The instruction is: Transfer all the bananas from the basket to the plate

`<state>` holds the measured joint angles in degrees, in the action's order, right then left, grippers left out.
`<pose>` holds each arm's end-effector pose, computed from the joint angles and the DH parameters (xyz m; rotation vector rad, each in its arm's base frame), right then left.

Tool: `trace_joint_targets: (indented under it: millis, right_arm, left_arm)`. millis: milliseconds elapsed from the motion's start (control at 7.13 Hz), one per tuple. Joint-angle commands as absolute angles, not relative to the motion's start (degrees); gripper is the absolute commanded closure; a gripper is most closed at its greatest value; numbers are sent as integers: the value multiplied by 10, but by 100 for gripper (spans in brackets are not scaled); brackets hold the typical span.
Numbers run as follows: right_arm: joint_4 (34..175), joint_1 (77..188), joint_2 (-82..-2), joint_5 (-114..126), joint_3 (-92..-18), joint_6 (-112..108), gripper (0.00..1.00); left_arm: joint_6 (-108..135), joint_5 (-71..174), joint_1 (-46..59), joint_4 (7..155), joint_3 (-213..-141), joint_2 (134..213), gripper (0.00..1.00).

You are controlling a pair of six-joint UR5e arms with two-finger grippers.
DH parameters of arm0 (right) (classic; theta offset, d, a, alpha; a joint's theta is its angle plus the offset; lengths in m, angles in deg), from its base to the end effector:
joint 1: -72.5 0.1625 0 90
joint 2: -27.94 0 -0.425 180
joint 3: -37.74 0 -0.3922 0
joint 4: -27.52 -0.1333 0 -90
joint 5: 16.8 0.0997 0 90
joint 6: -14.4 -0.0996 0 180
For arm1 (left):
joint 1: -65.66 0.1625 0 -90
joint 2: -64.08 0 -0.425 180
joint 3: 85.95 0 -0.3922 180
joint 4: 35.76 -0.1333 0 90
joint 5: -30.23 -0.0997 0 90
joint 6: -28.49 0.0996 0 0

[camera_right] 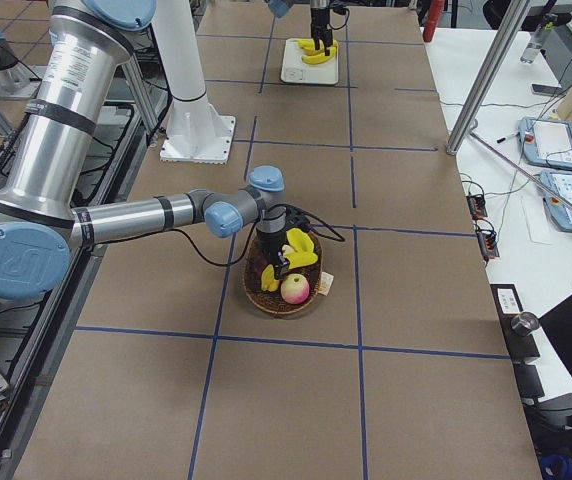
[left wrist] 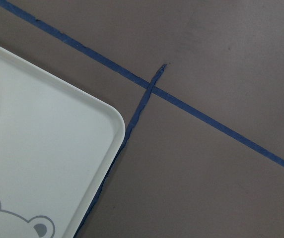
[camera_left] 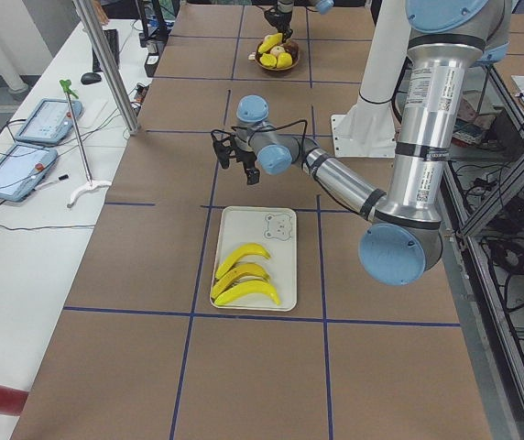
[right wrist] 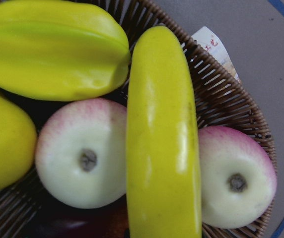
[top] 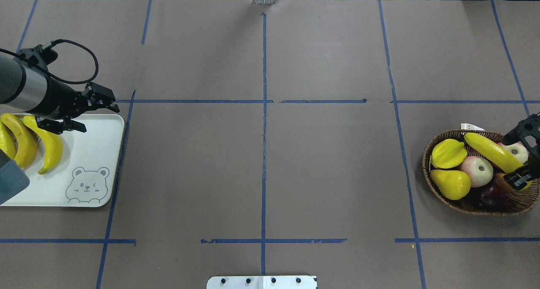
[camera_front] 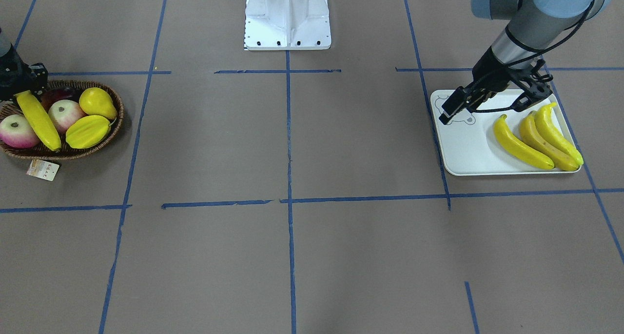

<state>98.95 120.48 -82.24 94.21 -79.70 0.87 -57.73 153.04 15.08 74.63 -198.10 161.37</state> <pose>-0.1770 -0.3422 0.5521 0.2295 -0.5338 -0.5660 0.2713 -0.4550 0.3691 -0.0913 1.0053 -0.4986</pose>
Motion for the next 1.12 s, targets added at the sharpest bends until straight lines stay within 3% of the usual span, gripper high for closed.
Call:
trace_joint_targets:
  millis: [0,701,982]
  right_arm:
    - [991,1243,-818,1015,-828,7,84]
    - [980,1240,-656,1098,-829,-219,84]
    - [852,1185,-641,1110,-816,-361,84]
  left_arm:
    - [-578,1528,155,746,-1981,1616,0]
    - [-576,1527,174,751,-1983,1708,0]
    - [-577,1527,208,752,-1981,1752,0]
